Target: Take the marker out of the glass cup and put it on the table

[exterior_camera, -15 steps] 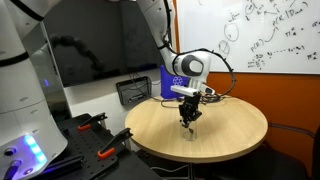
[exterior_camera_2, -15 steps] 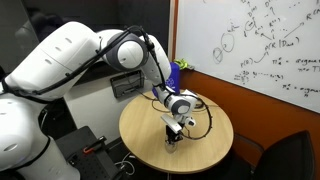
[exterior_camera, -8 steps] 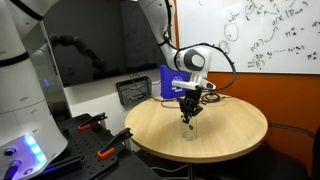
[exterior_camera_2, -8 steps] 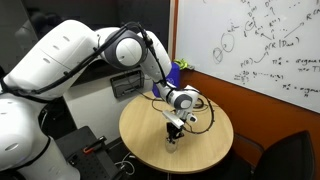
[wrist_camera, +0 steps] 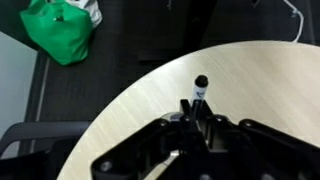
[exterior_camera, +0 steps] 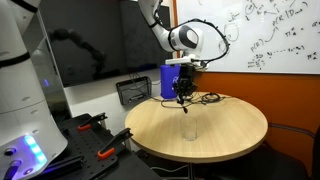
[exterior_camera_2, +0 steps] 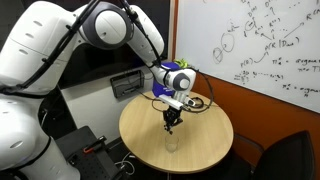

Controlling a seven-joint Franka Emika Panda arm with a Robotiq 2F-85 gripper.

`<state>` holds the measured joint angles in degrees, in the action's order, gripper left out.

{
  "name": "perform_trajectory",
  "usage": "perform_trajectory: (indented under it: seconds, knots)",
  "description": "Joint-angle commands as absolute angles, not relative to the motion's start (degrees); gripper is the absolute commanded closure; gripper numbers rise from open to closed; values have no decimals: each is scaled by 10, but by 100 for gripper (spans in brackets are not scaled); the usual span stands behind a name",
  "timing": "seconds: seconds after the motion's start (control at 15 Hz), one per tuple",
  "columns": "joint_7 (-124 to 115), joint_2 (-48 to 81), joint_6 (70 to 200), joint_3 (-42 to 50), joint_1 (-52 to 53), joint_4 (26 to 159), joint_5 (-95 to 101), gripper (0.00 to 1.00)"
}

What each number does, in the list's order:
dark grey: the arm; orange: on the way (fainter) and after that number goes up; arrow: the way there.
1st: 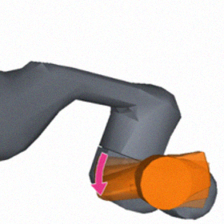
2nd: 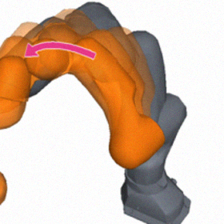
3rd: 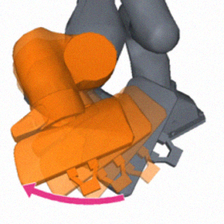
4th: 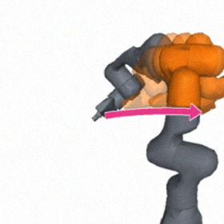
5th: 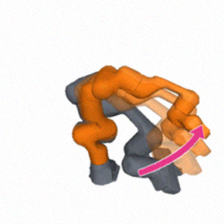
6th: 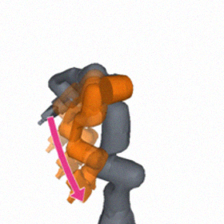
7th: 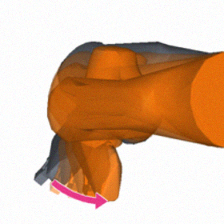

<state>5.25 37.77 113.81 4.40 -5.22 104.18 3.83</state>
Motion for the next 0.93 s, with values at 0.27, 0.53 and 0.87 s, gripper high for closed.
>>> perform_trajectory:
  seconds: [0.27,0.53,0.87]
  knots:
    - [99,333,1399,-28,-57,1174,-22,97]
    - [235,384,1482,-84,-90,1195,-30,97]
    - [374,442,1528,-155,-137,1190,-10,97]
